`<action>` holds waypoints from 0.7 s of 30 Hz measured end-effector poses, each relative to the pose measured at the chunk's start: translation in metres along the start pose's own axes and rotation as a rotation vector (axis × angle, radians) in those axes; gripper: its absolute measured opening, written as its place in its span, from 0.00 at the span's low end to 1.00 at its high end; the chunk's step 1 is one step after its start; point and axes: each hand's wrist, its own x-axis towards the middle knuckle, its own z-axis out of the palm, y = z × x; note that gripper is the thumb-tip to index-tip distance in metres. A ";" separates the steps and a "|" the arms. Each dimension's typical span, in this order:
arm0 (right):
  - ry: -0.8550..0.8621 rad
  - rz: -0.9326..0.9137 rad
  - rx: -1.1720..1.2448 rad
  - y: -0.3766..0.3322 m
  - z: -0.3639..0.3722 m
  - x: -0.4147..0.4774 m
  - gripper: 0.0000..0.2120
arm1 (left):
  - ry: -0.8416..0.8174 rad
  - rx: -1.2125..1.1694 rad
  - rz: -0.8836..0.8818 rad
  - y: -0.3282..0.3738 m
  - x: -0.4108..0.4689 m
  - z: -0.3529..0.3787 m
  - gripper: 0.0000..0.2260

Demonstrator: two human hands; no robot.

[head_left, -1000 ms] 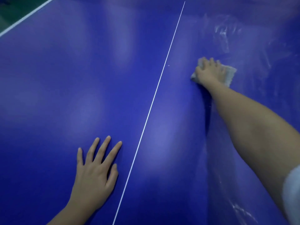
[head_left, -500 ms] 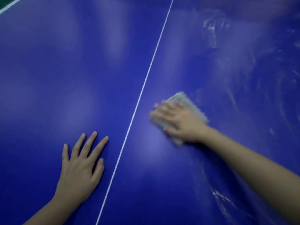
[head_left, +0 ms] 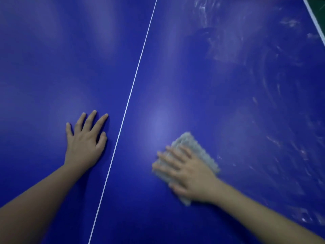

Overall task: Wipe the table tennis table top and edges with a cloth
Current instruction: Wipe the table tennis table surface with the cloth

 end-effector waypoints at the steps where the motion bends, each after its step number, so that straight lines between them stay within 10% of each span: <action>1: -0.039 -0.072 0.028 -0.015 0.004 -0.010 0.30 | 0.001 -0.003 0.000 0.000 0.000 0.000 0.25; 4: -0.034 -0.051 0.026 0.014 -0.001 -0.010 0.27 | 0.006 -0.017 0.003 0.000 0.000 -0.001 0.26; 11: 0.128 0.920 0.070 0.153 -0.026 0.006 0.24 | 0.029 -0.039 0.024 -0.002 -0.001 0.001 0.22; 21: -0.104 -0.009 0.012 -0.106 0.021 -0.097 0.26 | 0.045 -0.067 0.042 -0.003 0.002 0.001 0.21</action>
